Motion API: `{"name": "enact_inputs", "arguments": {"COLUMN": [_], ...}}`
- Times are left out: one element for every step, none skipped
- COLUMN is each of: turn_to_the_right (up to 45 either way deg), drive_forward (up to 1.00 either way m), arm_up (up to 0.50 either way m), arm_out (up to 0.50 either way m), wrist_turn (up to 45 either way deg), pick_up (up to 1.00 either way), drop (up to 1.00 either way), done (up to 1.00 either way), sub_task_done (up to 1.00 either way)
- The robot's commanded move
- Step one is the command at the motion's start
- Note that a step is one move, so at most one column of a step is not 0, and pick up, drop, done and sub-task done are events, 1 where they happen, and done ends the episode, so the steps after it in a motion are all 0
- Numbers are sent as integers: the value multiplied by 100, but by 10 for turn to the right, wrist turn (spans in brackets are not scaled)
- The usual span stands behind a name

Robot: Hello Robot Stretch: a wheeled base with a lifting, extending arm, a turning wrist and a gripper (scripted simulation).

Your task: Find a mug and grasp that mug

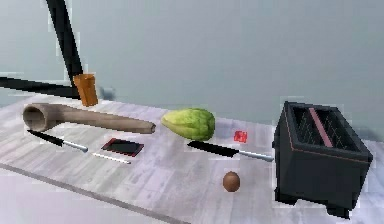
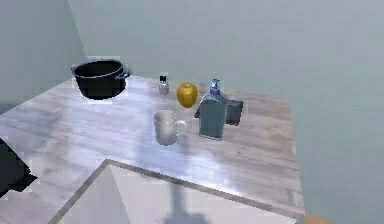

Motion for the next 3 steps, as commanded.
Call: {"name": "enact_inputs", "arguments": {"turn_to_the_right": [0, 0, 0], "drive_forward": [0, 0, 0], "arm_up": [38, 0, 0], "arm_out": [0, 22, 0], "wrist_turn": [0, 0, 450], "pick_up": [0, 0, 0], "drop": [0, 0, 0], "done": [0, 0, 0], "sub_task_done": [0, 0, 0]}}
